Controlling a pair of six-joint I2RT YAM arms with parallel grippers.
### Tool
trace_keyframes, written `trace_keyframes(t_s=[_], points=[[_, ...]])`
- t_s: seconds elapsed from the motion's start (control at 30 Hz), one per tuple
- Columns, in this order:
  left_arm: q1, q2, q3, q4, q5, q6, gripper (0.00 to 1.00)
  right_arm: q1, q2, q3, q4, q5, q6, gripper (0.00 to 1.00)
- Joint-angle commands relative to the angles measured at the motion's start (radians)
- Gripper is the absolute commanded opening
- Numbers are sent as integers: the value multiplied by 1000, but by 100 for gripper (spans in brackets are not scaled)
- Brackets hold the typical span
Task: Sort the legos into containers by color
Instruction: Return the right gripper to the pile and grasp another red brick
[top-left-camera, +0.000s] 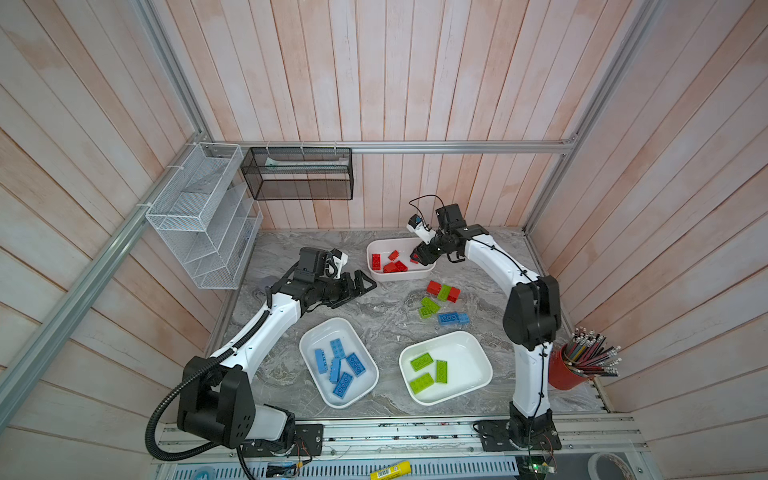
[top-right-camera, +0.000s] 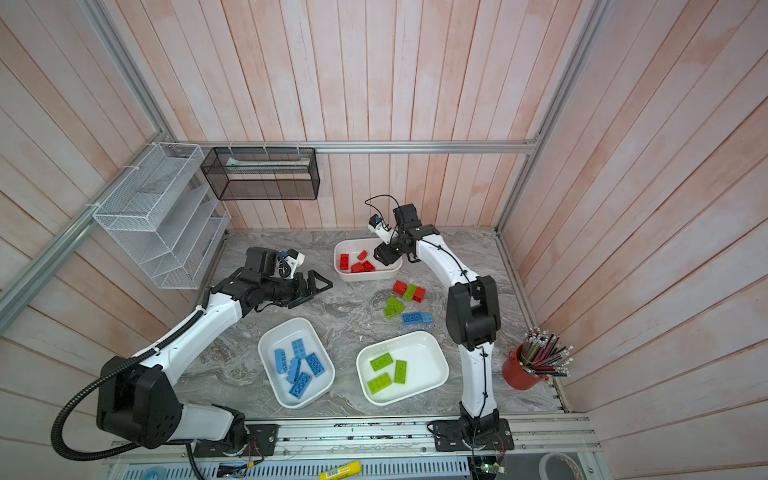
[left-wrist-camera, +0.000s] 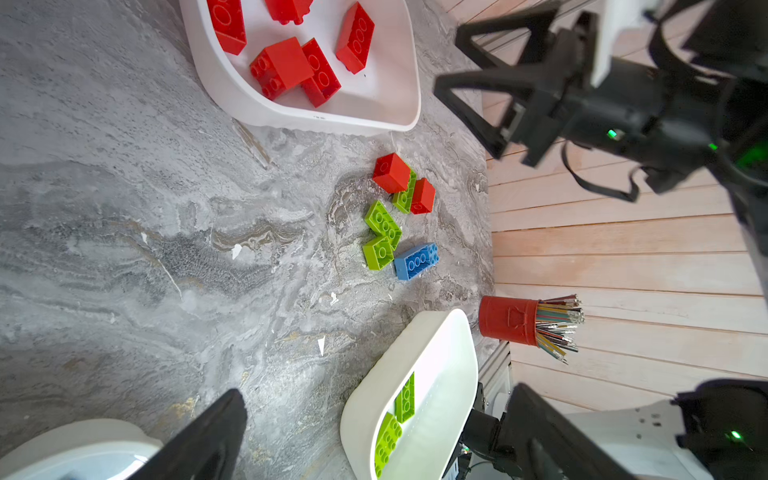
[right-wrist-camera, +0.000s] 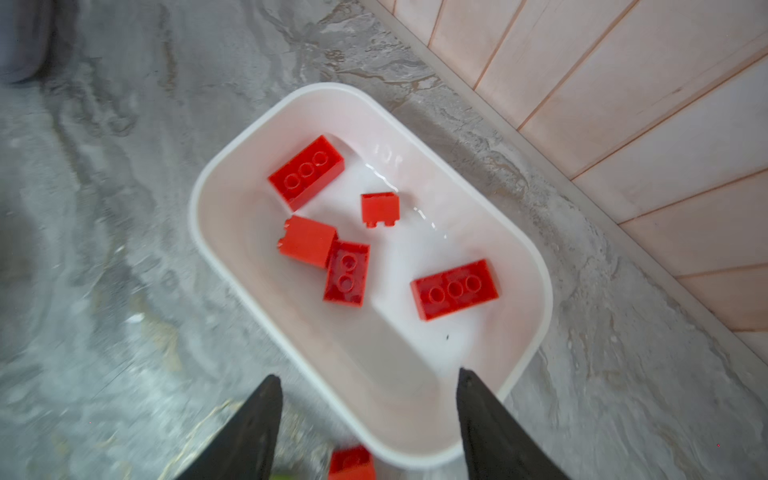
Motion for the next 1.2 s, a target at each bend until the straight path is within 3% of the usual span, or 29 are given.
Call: trace_keyframes(t_s=[0.0, 0.13, 0.3, 0.77, 0.87, 1.03, 1.17], points=[[5, 11, 10, 0, 23, 12, 100, -14, -119, -175, -13, -41, -42, 69], [5, 16, 12, -6, 29, 21, 100, -43, -218, -375, 32, -36, -82, 70], [4, 22, 20, -19, 32, 30, 100, -80, -211, -471, 110, -17, -126, 71], [5, 8, -1, -31, 23, 36, 100, -92, -9, -383, 173, 27, -187, 68], [4, 10, -1, -32, 20, 38, 100, -93, 16, -370, 183, 24, -183, 64], [5, 22, 3, -30, 25, 41, 100, -92, 64, -343, 165, 31, -190, 50], [6, 20, 0, -30, 26, 40, 100, -90, 74, -343, 169, 37, -196, 48]])
